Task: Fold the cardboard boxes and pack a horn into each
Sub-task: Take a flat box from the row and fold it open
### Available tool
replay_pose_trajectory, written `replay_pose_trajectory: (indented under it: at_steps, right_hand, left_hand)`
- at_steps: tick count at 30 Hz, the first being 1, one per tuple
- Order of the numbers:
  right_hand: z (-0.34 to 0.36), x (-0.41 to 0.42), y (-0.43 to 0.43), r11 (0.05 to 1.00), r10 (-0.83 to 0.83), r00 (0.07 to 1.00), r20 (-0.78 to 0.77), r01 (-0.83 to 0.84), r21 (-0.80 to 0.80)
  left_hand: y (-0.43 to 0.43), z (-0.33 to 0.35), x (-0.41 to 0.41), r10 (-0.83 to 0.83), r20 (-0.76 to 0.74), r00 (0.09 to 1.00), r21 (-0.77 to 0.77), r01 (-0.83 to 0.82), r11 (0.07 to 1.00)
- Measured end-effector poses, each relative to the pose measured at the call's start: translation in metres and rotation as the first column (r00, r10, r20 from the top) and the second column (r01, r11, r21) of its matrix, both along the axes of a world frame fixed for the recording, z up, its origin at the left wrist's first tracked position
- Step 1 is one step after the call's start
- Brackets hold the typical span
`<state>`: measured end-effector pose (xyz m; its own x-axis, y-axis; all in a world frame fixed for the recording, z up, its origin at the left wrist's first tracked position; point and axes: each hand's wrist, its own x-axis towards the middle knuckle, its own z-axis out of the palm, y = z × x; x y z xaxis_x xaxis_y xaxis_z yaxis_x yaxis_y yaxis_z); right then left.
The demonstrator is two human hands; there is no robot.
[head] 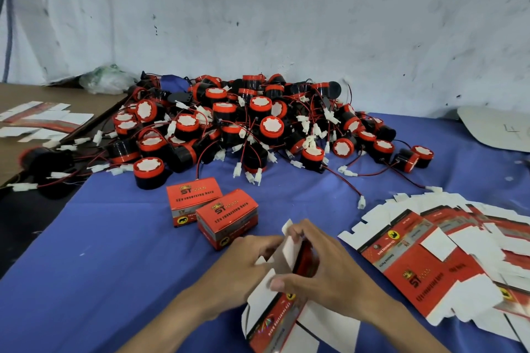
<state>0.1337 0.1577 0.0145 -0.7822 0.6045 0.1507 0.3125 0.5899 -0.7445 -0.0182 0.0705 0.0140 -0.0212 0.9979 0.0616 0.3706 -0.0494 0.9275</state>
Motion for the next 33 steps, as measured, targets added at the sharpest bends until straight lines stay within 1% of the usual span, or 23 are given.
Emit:
replay_pose_trajectory:
  at_steps: [3, 5, 6, 8, 10, 12, 13, 15, 16, 17, 19, 20, 21, 22, 23, 25, 30, 33]
  right_hand:
    - [0.001, 0.0, 0.001, 0.998, 0.065, 0.998, -0.004, -0.065, 0.014]
    - [0.003, 0.001, 0.001, 0.995, 0.099, 0.995, -0.027, -0.1, -0.002]
    - [0.004, 0.001, 0.001, 0.995, 0.099, 0.994, -0.038, -0.099, -0.003]
    - [0.005, 0.001, 0.0, 0.996, 0.085, 0.994, -0.074, -0.085, 0.005]
    - [0.006, 0.001, -0.002, 0.997, 0.064, 0.986, -0.154, -0.069, -0.027]
    - [0.006, 0.002, -0.004, 0.987, 0.044, 0.969, -0.243, -0.08, -0.142]
    - [0.006, 0.002, -0.006, 0.968, 0.033, 0.958, -0.284, -0.101, -0.228]
    - [0.003, 0.002, -0.006, 0.907, -0.027, 0.931, -0.364, -0.131, -0.401]
    - [0.001, 0.002, -0.006, 0.886, -0.069, 0.913, -0.402, -0.13, -0.446]
    - [0.0, 0.001, -0.007, 0.876, -0.115, 0.891, -0.439, -0.118, -0.468]
    - [-0.005, -0.002, -0.009, 0.871, -0.197, 0.839, -0.507, -0.087, -0.484]
    - [-0.008, -0.003, -0.01, 0.872, -0.229, 0.816, -0.531, -0.07, -0.484]
    - [-0.011, -0.005, -0.012, 0.875, -0.246, 0.794, -0.556, -0.065, -0.48]
    - [-0.013, -0.006, -0.014, 0.877, -0.256, 0.777, -0.576, -0.063, -0.476]
    - [-0.015, -0.008, -0.015, 0.878, -0.275, 0.762, -0.586, -0.05, -0.477]
    - [-0.018, -0.01, -0.016, 0.873, -0.319, 0.74, -0.592, -0.013, -0.488]
    - [-0.022, -0.013, -0.02, 0.894, -0.333, 0.688, -0.645, 0.012, -0.449]
    - [-0.022, -0.014, -0.021, 0.931, -0.302, 0.71, -0.636, 0.075, -0.358]
  left_hand:
    - [0.002, 0.0, 0.004, 0.007, -0.03, 1.0, 0.004, -0.007, 1.0]
    - [0.002, 0.001, 0.003, 0.016, -0.026, 1.0, -0.027, -0.016, 1.0]
    - [0.001, 0.002, 0.002, 0.015, 0.002, 1.0, -0.052, -0.014, 0.999]
    - [-0.001, 0.007, -0.003, 0.022, 0.127, 0.992, -0.119, -0.007, 0.993]
    - [0.002, 0.011, -0.009, 0.104, 0.258, 0.961, -0.202, -0.052, 0.978]
    - [0.006, 0.011, -0.015, 0.228, 0.352, 0.908, -0.25, -0.144, 0.958]
    - [0.008, 0.009, -0.016, 0.263, 0.428, 0.864, -0.231, -0.177, 0.957]
    - [0.006, 0.007, -0.015, 0.247, 0.644, 0.724, -0.121, -0.223, 0.967]
    - [0.004, 0.006, -0.013, 0.203, 0.706, 0.679, -0.054, -0.234, 0.971]
    - [0.001, 0.004, -0.009, 0.151, 0.688, 0.71, 0.026, -0.233, 0.972]
    - [-0.002, -0.001, 0.003, 0.119, 0.476, 0.871, 0.142, -0.21, 0.967]
    - [-0.001, -0.004, 0.01, 0.154, 0.382, 0.911, 0.182, -0.238, 0.954]
    - [0.001, -0.008, 0.015, 0.21, 0.349, 0.913, 0.214, -0.296, 0.931]
    - [0.002, -0.011, 0.019, 0.265, 0.362, 0.894, 0.244, -0.365, 0.898]
    - [0.003, -0.012, 0.021, 0.303, 0.396, 0.867, 0.267, -0.425, 0.865]
    - [0.003, -0.013, 0.021, 0.323, 0.453, 0.831, 0.307, -0.485, 0.819]
    - [0.003, -0.013, 0.022, 0.366, 0.407, 0.837, 0.338, -0.51, 0.791]
    - [0.003, -0.012, 0.024, 0.312, 0.39, 0.867, 0.321, -0.445, 0.836]
